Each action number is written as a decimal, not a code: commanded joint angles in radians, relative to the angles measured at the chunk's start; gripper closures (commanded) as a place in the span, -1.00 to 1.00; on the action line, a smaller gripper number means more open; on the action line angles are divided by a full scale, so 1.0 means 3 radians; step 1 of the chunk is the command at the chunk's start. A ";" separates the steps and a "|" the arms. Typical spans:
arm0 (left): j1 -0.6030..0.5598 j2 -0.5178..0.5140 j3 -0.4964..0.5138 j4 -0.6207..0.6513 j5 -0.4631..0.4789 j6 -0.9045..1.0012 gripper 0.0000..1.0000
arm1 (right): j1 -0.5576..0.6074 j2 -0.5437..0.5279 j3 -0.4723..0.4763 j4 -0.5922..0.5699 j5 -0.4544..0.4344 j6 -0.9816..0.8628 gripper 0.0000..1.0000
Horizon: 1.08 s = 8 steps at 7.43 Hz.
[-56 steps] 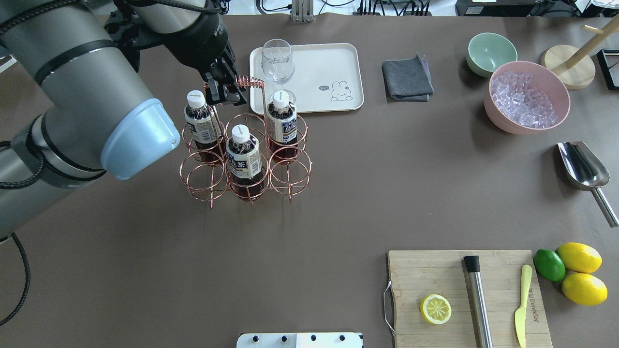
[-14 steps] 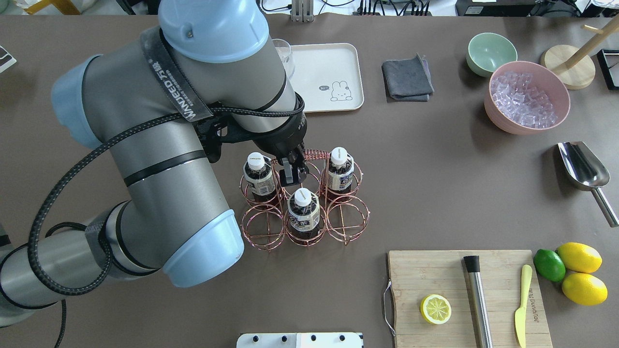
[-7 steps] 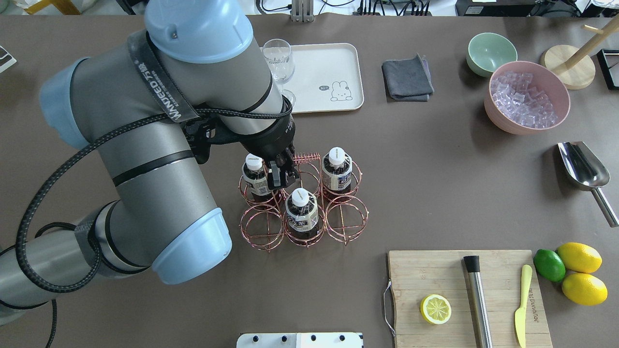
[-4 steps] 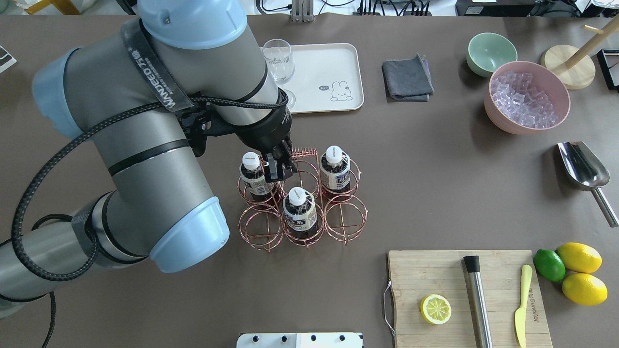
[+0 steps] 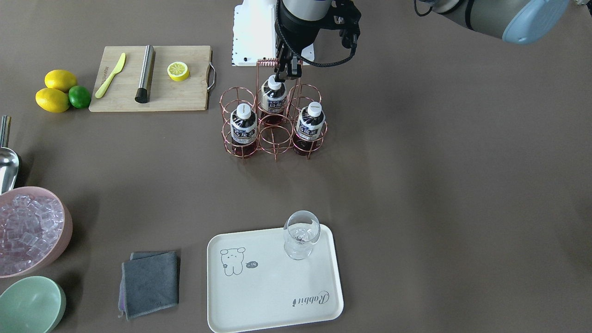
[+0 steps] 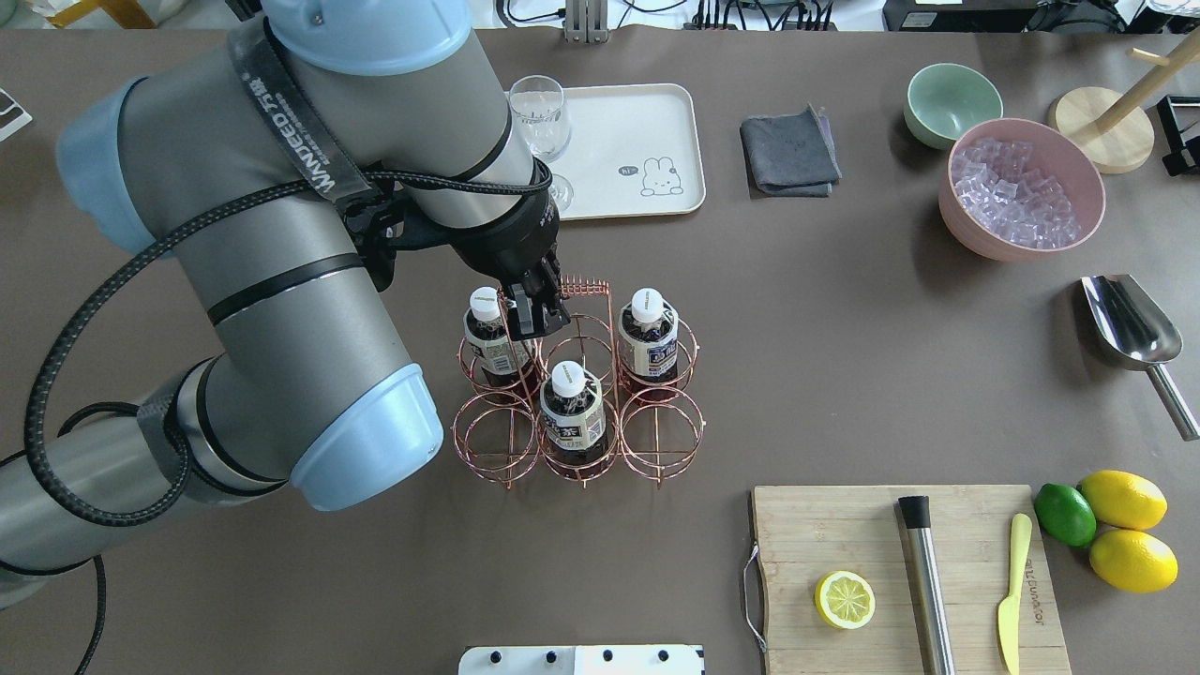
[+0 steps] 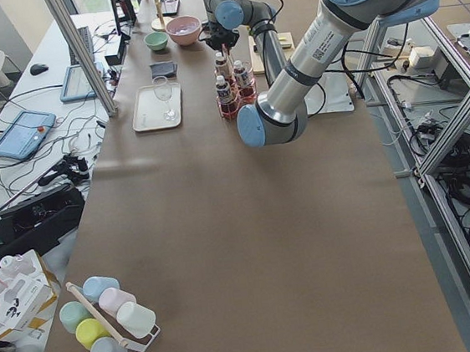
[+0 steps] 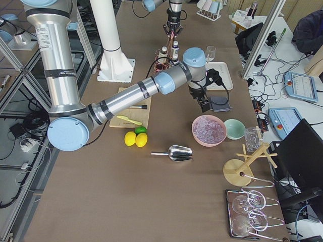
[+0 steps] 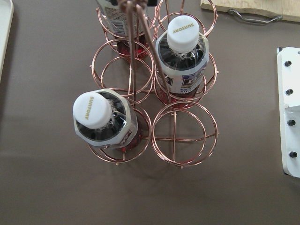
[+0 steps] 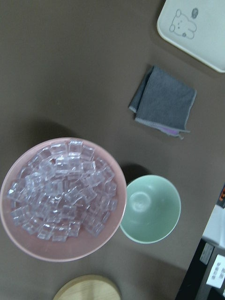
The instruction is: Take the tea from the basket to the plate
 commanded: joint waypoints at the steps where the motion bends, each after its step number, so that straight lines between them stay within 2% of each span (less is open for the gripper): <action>1: 0.0008 -0.0072 0.0110 -0.0001 -0.0005 0.0000 1.00 | -0.0392 0.0385 0.0055 0.0095 -0.0018 0.0100 -1.00; 2: 0.0008 -0.0077 0.0110 -0.0001 -0.0005 0.0000 1.00 | -0.0510 0.0558 0.0055 0.0085 -0.0028 0.0177 -1.00; 3: 0.0013 -0.0077 0.0099 -0.0001 -0.0005 0.0000 1.00 | -0.0633 0.0570 0.0090 0.0161 -0.0008 0.0172 -1.00; 4: 0.0014 -0.0077 0.0099 -0.0001 -0.0005 0.0000 1.00 | -0.0852 0.0590 0.0086 0.0445 -0.0124 0.0223 -1.00; 7: 0.0014 -0.0077 0.0110 -0.0001 -0.0005 0.0005 1.00 | -0.1476 0.0723 0.0019 0.1412 -0.0594 0.0988 -1.00; 8: 0.0019 -0.0077 0.0110 -0.0001 -0.0005 0.0005 1.00 | -0.1645 0.0814 -0.0006 0.1561 -0.0707 0.1122 -1.00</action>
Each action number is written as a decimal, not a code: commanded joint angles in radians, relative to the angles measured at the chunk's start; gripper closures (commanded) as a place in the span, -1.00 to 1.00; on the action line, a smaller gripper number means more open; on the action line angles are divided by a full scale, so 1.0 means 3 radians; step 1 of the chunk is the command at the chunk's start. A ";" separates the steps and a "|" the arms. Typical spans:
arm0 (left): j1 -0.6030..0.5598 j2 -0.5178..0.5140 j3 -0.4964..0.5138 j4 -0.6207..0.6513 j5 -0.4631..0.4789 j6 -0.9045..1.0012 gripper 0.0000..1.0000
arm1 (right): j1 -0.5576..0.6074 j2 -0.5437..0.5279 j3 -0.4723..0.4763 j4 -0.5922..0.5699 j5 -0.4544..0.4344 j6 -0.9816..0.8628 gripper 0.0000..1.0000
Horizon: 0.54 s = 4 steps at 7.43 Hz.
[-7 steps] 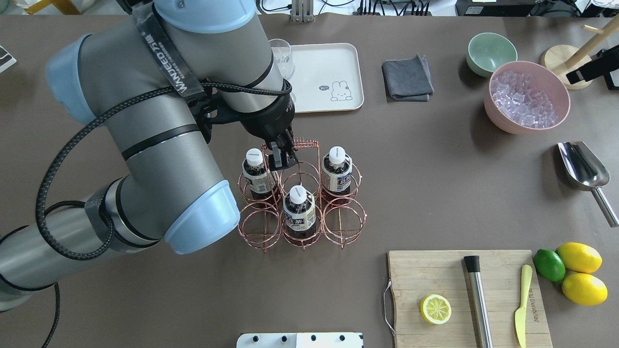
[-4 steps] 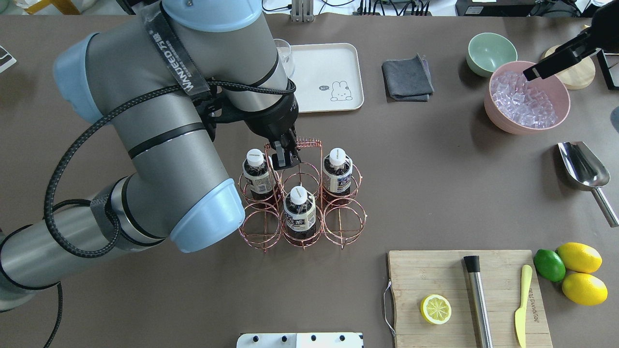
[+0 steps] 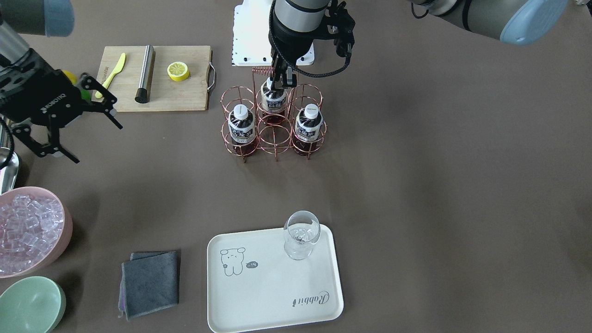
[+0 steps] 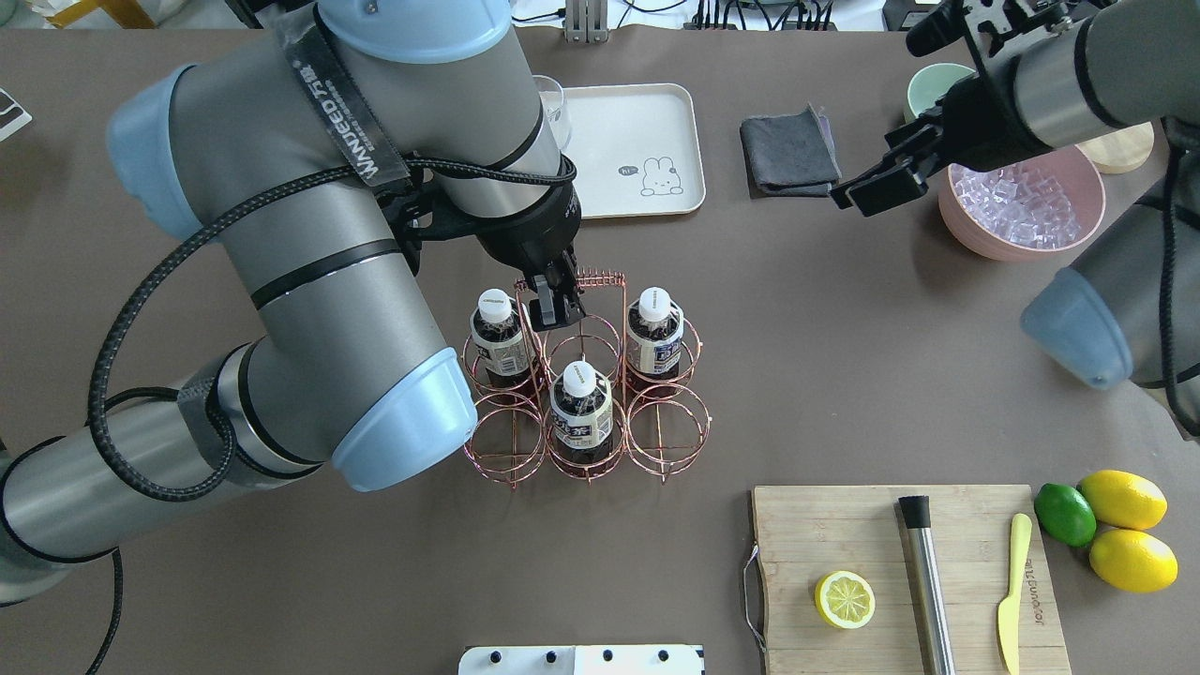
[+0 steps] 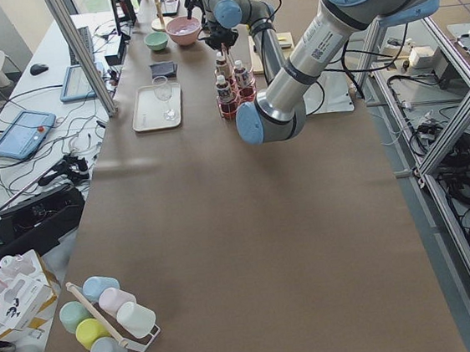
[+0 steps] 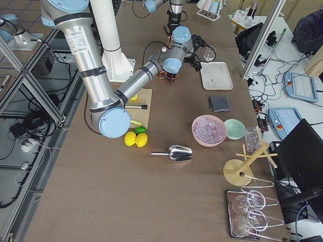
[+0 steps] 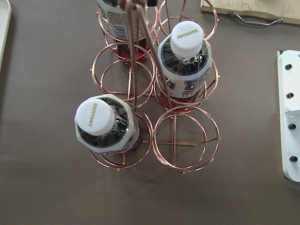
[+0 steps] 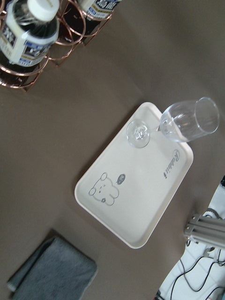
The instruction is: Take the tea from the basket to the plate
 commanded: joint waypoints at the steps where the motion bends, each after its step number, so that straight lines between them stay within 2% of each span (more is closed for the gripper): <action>1: 0.0000 0.0001 0.0002 0.0000 0.0000 0.0003 1.00 | -0.0486 0.0171 -0.0040 0.0524 -0.0378 0.0382 -1.00; 4: 0.0000 0.0001 0.0007 0.0000 0.0000 0.0003 1.00 | -0.0824 0.0182 -0.0040 0.0704 -0.0461 0.0445 -1.00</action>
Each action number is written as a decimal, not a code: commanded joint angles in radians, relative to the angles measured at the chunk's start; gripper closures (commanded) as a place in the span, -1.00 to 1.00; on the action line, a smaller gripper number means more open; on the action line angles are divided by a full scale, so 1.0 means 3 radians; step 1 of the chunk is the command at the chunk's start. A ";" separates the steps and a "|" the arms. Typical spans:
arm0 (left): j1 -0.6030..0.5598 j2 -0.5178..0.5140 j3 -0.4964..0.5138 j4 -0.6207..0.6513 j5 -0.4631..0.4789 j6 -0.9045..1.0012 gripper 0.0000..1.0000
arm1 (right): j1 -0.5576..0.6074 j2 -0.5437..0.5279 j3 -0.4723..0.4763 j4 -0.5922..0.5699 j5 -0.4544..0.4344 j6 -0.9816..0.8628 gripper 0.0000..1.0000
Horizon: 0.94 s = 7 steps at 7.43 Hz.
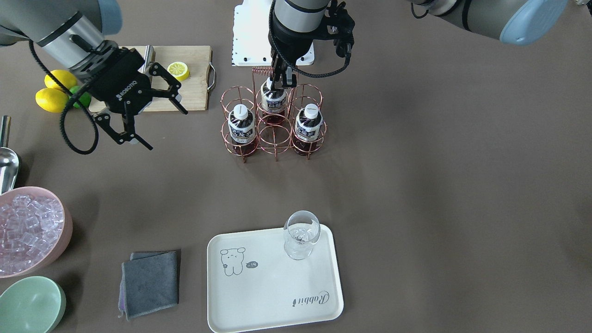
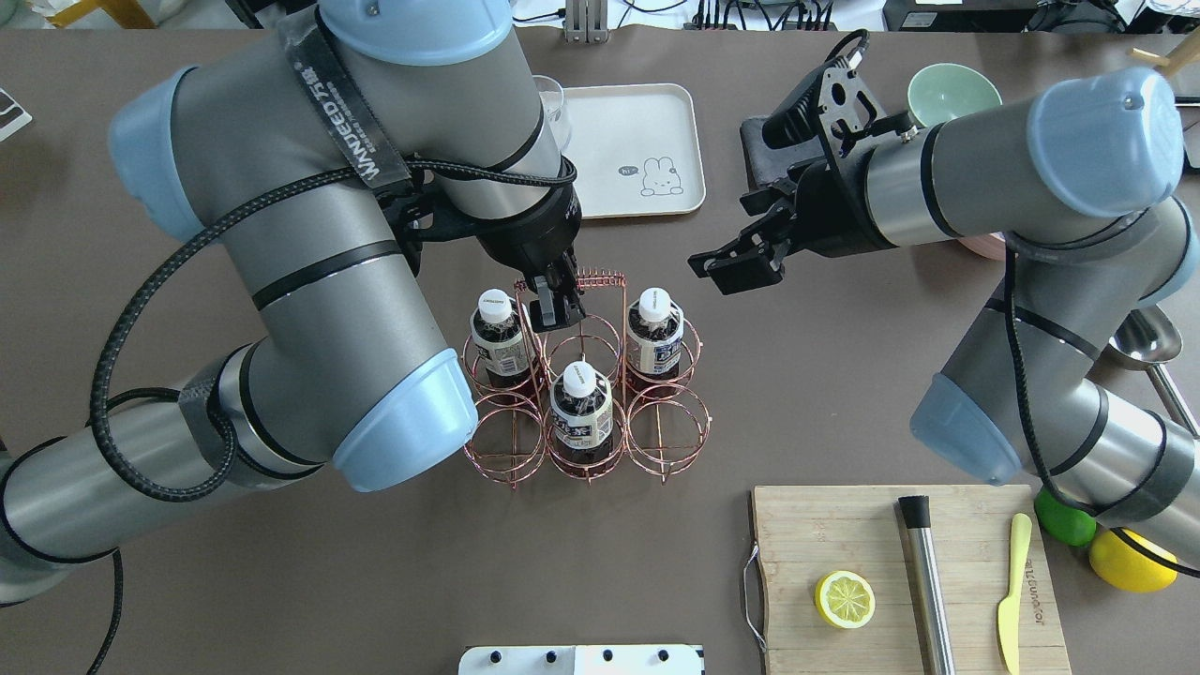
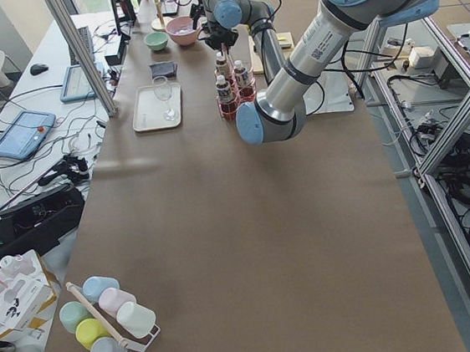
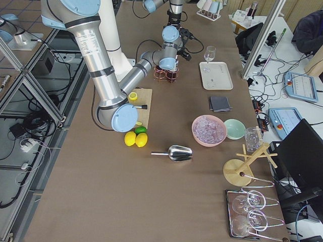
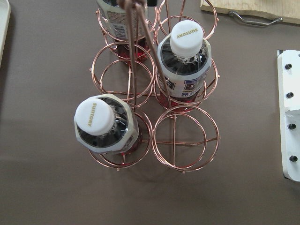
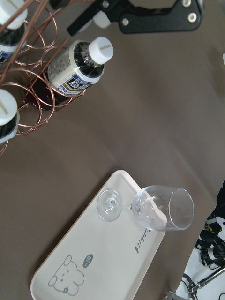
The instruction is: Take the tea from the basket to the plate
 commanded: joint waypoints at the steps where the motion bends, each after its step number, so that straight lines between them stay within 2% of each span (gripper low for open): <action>1: -0.0004 0.0000 -0.0002 0.0000 0.0000 0.0000 1.00 | -0.0270 0.0018 -0.0002 0.0159 -0.0047 0.0051 -1.00; 4: 0.0006 0.0000 0.0003 0.0000 0.0000 0.0000 1.00 | -0.0393 0.0109 -0.0114 0.0186 -0.0262 0.0051 -0.98; 6: 0.0006 0.0000 0.0013 0.0000 -0.0020 0.0121 1.00 | -0.0409 0.0110 -0.0288 0.0425 -0.0298 0.0046 -0.96; 7: 0.0006 0.0010 0.0024 0.0000 -0.0122 0.0143 1.00 | -0.0409 0.0110 -0.0309 0.0441 -0.0303 0.0041 -0.84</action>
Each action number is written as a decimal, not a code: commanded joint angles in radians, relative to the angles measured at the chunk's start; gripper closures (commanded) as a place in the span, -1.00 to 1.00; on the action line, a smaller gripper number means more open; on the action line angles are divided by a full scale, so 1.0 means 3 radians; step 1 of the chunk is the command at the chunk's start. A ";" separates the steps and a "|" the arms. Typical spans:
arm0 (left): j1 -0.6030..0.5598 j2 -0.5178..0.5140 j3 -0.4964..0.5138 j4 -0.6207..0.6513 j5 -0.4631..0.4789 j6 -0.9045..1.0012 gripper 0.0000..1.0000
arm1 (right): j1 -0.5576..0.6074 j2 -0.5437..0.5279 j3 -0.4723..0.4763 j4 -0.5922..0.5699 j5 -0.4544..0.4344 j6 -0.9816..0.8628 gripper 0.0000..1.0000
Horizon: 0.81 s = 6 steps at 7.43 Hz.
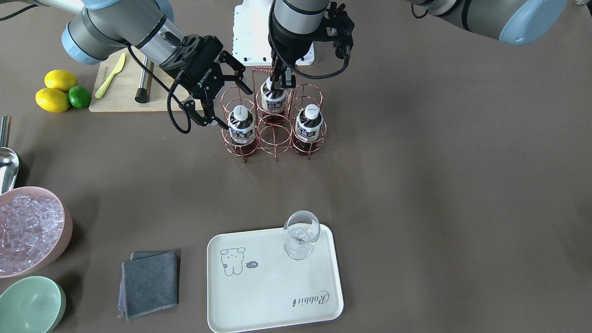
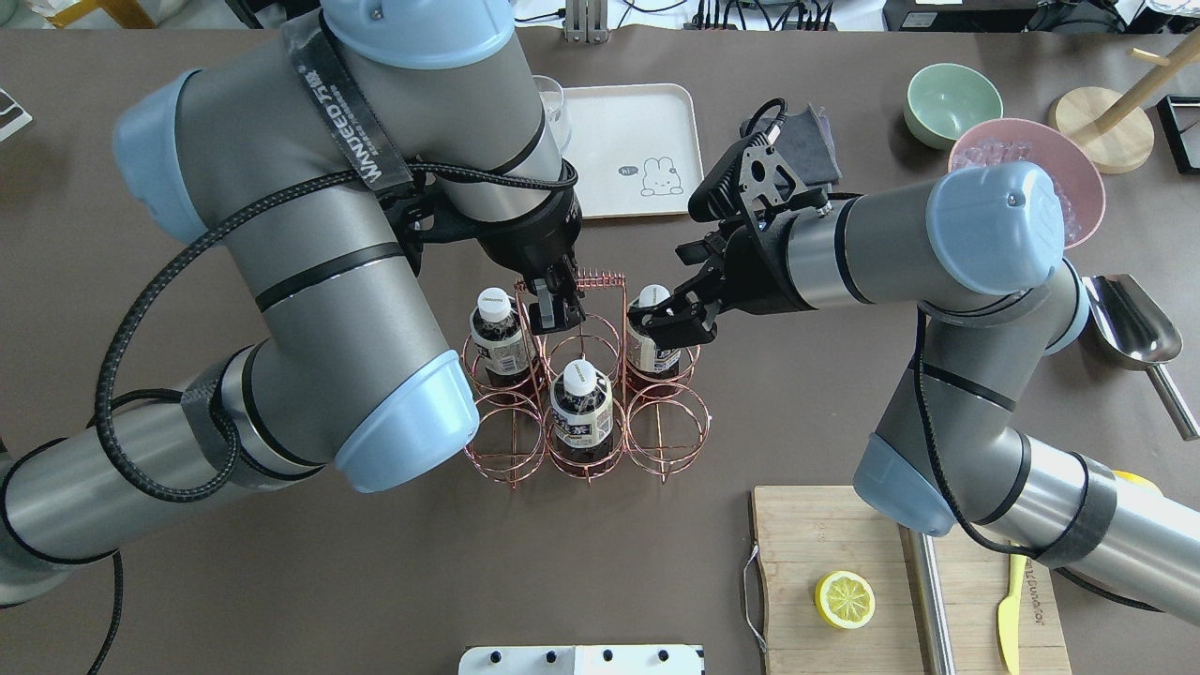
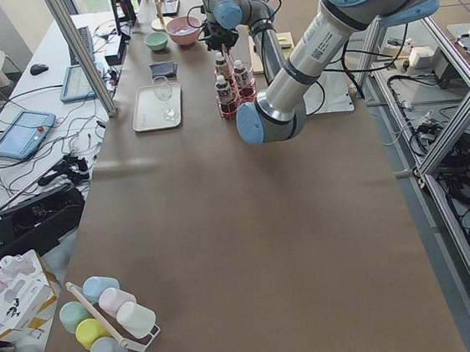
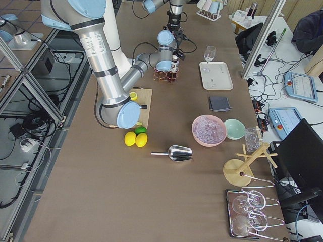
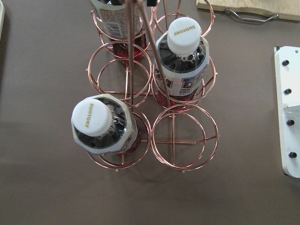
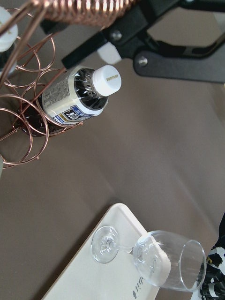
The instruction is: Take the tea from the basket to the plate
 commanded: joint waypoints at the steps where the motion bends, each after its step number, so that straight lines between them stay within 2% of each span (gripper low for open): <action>1: -0.0001 0.0003 0.0012 0.0001 -0.0106 0.0077 1.00 | -0.0023 -0.0001 -0.0083 0.0098 -0.0037 -0.0007 -0.82; 4: -0.0001 -0.0002 0.0007 0.0001 -0.0111 0.0072 1.00 | -0.0028 -0.0037 -0.0048 0.0104 -0.0027 -0.0002 -0.81; 6: -0.0001 -0.0002 0.0007 0.0001 -0.0111 0.0072 1.00 | -0.0054 -0.0052 -0.0068 0.0154 -0.0032 0.0003 -0.52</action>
